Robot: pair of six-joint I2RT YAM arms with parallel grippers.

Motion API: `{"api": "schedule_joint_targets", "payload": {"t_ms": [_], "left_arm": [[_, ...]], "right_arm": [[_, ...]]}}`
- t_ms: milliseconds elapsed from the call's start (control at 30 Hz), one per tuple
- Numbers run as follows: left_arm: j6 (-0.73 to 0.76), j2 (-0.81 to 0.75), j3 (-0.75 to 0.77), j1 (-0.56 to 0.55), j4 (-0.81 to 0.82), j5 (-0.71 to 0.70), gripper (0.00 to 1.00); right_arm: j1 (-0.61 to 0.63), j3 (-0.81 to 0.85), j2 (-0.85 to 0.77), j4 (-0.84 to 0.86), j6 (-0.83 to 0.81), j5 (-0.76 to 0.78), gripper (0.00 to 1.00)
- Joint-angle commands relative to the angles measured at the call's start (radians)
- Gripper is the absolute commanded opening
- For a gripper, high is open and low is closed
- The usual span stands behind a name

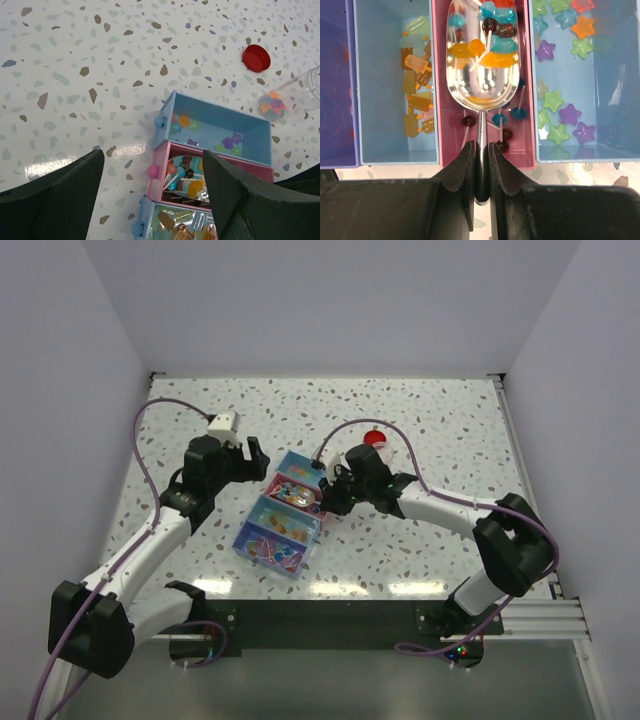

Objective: Pack the candies
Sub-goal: Scoop the fake candies from the storage box.

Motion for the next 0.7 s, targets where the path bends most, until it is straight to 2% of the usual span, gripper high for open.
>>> {"api": "schedule_joint_targets", "payload": {"t_ms": [0, 367, 667], "left_arm": [[0.016, 0.005, 0.046, 0.005, 0.012, 0.024, 0.84], [0.025, -0.013, 0.052, 0.005, -0.002, 0.011, 0.84], [0.038, -0.038, 0.081, 0.005, -0.019, -0.038, 0.84]], "right_arm": [[0.002, 0.061, 0.008, -0.006, -0.042, -0.03, 0.0], [-0.007, -0.024, -0.049, 0.109, 0.015, -0.001, 0.0], [-0.018, -0.053, -0.126, 0.103, 0.02, 0.005, 0.0]]}}
